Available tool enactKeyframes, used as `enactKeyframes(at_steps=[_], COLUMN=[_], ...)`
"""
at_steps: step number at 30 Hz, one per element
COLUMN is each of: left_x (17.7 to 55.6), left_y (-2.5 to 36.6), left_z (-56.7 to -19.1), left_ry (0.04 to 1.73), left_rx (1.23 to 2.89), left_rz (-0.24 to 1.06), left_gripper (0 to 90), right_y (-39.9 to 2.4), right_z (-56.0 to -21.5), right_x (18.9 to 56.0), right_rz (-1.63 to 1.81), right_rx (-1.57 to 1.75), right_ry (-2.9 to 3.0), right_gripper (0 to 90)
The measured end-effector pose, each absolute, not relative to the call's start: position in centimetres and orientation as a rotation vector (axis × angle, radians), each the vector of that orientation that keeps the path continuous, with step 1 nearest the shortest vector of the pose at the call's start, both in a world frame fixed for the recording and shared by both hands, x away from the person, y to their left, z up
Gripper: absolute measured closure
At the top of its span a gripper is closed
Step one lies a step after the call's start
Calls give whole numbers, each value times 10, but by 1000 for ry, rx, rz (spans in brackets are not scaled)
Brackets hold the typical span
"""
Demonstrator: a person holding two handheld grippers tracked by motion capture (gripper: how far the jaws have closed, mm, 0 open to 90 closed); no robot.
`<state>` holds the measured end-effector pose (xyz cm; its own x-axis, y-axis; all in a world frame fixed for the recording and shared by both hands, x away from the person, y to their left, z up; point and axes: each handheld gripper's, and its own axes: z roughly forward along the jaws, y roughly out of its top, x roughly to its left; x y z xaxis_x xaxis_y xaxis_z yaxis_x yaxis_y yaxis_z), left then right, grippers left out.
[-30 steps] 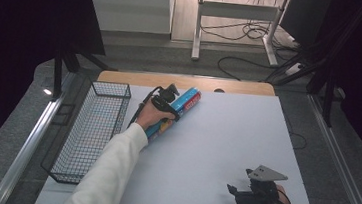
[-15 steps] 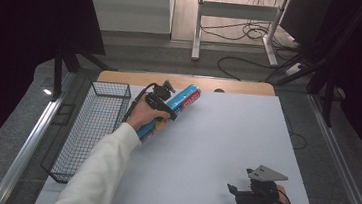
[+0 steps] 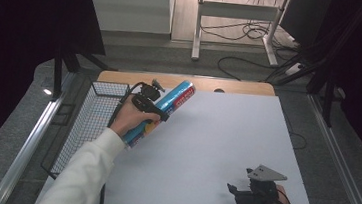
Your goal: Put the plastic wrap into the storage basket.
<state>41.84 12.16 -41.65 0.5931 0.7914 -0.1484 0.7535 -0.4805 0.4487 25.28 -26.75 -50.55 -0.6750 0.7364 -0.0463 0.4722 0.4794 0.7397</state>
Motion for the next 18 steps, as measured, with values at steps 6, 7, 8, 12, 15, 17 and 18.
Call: enactKeyframes(at_steps=[6,7,8,12,15,17,18], left_x=[404,400,397,386,378,373,370], left_y=[134,135,138,147,153,158,161], left_z=[-406,-404,-402,-394,-390,-388,-388], left_ry=[1206,1200,1194,1189,1189,1188,1190], left_rx=[2333,2332,2330,2312,2299,2287,2278], left_rz=[120,137,144,150,159,165,163], left_gripper=[321,321,321,321,321,321,321], right_y=[-268,-268,-268,-269,-270,-270,-270], right_z=[-505,-505,-504,-502,-500,-499,-499], right_x=[253,253,252,252,251,251,251], right_rz=[1021,1020,1023,1030,1041,1048,1051], right_rx=[1014,1013,1013,1011,1011,1008,1007], right_ry=[2367,2367,2365,2351,2338,2328,2324], right_gripper=[141,141,141,141,143,143,144])
